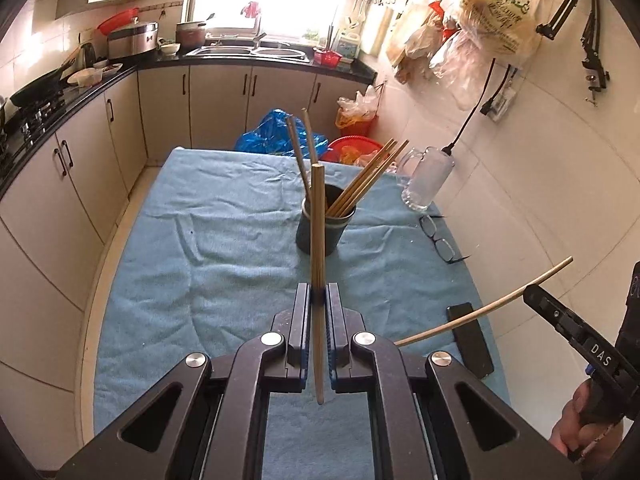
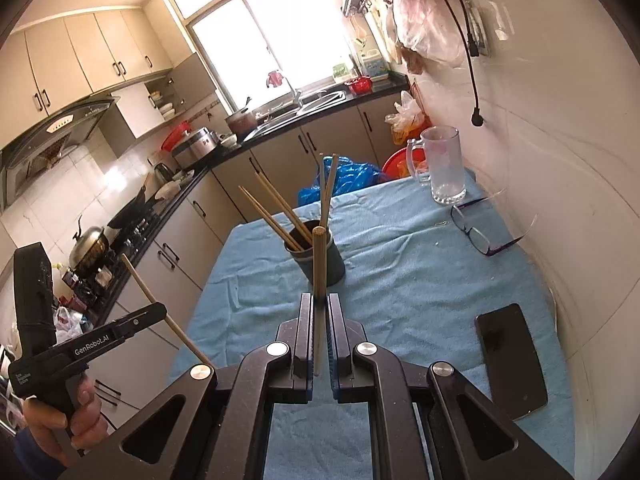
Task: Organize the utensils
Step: 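Lift both held chopsticks upright and carry them above the black cup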
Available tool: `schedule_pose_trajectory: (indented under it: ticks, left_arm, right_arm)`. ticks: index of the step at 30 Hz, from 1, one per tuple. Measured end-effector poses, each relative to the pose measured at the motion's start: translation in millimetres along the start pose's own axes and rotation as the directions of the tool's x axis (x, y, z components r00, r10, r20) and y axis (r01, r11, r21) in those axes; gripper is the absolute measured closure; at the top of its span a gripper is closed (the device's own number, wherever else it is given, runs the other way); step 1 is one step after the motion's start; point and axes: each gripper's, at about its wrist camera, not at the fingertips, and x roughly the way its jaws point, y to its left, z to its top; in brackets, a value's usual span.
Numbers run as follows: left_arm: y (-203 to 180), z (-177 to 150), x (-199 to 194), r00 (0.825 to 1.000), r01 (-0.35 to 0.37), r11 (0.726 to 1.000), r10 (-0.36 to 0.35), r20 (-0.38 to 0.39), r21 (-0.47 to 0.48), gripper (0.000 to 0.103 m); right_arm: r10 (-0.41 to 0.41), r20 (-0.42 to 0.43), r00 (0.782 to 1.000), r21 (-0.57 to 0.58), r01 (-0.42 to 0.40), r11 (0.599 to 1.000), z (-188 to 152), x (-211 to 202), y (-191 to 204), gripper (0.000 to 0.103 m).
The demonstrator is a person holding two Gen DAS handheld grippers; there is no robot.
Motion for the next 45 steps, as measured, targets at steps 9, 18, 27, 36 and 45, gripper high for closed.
schedule_pose_trajectory:
  ticks: [9,18,27,36,45]
  left_arm:
    - [-2.7,9.8,-5.1,1.0,0.022,1.0,-0.022,0.012,0.0,0.097]
    - [-2.0,23.9,-5.4,0.999,0.039,0.999,-0.039,0.02,0.001,0.097]
    - [-8.2,46.2,-7.6,0.997,0.057,0.998,-0.058,0.046,0.02,0.097]
    - [-9.6,75.1,-8.2,0.995,0.052,0.998,-0.054,0.081,0.022,0.097]
    - [-5.2,102.6,5.1,0.995,0.032,0.999,-0.032,0.096,0.008,0.097]
  right_arm:
    - [-0.011,0.016,1.0,0.024,0.011,1.0,5.7,-9.1,-7.0,0.097]
    - [-0.024,0.027,0.999,0.037,0.023,0.999,12.5,-14.8,-10.4,0.097]
    - [-0.013,0.034,0.999,0.046,0.012,0.999,28.5,-16.6,-8.7,0.097]
    - [0.008,0.038,0.999,0.051,-0.01,0.999,52.8,-9.8,-5.5,0.097]
    - [0.014,0.057,0.998,0.04,-0.016,0.999,82.5,-1.9,-1.6,0.097]
